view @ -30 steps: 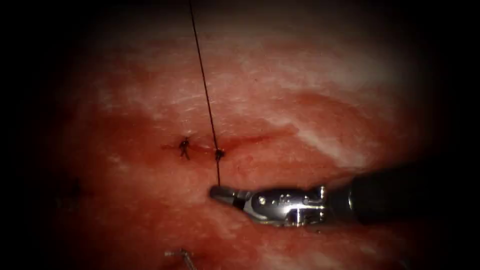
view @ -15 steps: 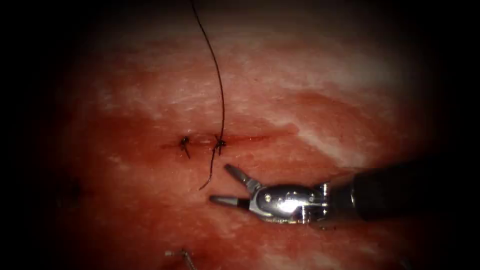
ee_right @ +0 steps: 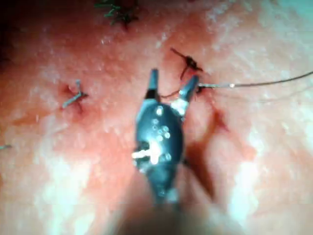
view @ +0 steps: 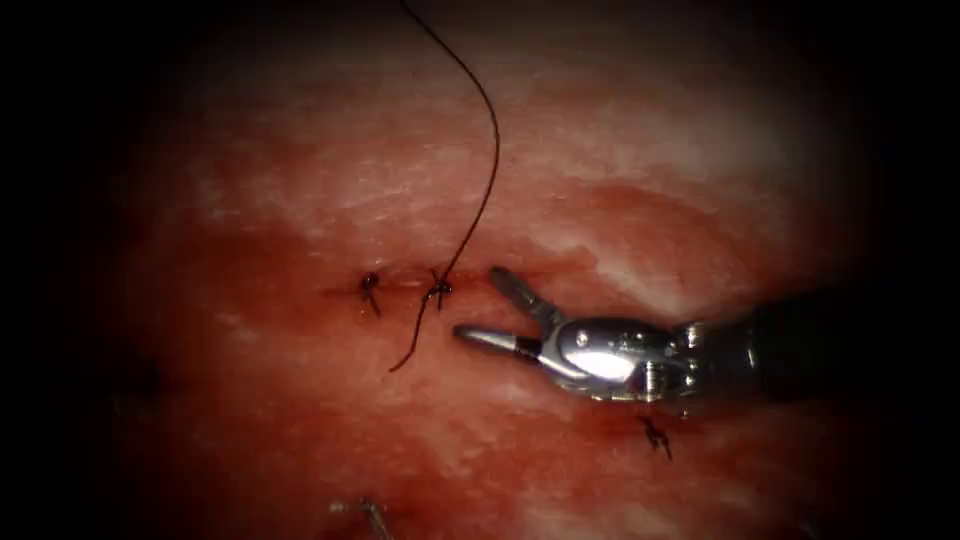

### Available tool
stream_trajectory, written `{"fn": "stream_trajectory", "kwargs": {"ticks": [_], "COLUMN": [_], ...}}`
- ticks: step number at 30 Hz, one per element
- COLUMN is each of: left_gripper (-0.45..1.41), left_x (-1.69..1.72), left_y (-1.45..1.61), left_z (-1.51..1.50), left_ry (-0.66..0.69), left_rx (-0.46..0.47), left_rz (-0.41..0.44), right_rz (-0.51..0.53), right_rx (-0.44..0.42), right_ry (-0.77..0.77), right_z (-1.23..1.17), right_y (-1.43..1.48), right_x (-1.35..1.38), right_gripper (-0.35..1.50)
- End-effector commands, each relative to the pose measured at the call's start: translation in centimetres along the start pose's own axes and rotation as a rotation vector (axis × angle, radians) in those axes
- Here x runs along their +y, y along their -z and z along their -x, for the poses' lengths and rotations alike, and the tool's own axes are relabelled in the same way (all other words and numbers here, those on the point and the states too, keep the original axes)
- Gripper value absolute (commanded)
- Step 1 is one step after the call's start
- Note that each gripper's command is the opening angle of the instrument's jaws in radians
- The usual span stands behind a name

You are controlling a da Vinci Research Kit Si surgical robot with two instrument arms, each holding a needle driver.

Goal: Wound Closure

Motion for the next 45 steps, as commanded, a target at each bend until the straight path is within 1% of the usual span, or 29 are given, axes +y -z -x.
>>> {"fn": "stream_trajectory", "kwargs": {"ticks": [1, 4, 5, 9, 10, 15, 22, 30, 39, 45], "left_gripper": [-0.45, -0.45, -0.45, -0.45, -0.45, -0.45, -0.45, -0.45, -0.45, -0.45], "left_x": [0.08, 0.36, 0.55, 0.88, 1.04, 1.34, 1.63, 1.79, 2.09, 2.18], "left_y": [-0.03, 0.04, 0.07, 0.11, 0.12, 0.16, 0.24, 0.29, 0.34, 0.32], "left_z": [-0.03, -0.27, -0.42, -0.70, -0.84, -1.10, -1.26, -1.33, -1.44, -1.46], "left_ry": [0.039, 0.120, 0.174, 0.284, 0.308, 0.340, 0.355, 0.367, 0.373, 0.375], "left_rx": [0.010, 0.039, 0.070, 0.129, 0.151, 0.177, 0.186, 0.192, 0.204, 0.209], "left_rz": [0.015, 0.064, 0.100, 0.174, 0.200, 0.245, 0.284, 0.317, 0.349, 0.360], "right_rz": [0.006, -0.027, -0.039, -0.096, -0.108, -0.137, -0.142, -0.134, -0.162, -0.159], "right_rx": [-0.007, -0.020, -0.034, -0.039, -0.041, -0.046, -0.046, -0.044, -0.042, -0.041], "right_ry": [-0.018, -0.102, -0.144, -0.222, -0.258, -0.335, -0.361, -0.362, -0.365, -0.367], "right_z": [0.09, 0.14, 0.19, 0.29, 0.34, 0.46, 0.57, 0.58, 0.55, 0.53], "right_y": [-0.08, -0.14, -0.17, -0.22, -0.25, -0.29, -0.43, -0.57, -0.81, -0.89], "right_x": [0.09, 0.18, 0.21, 0.20, 0.20, 0.18, 0.26, 0.41, 0.39, 0.41], "right_gripper": [1.24, 1.18, 1.18, 1.19, 1.23, 1.23, 1.21, 1.21, 1.23, 1.23]}}
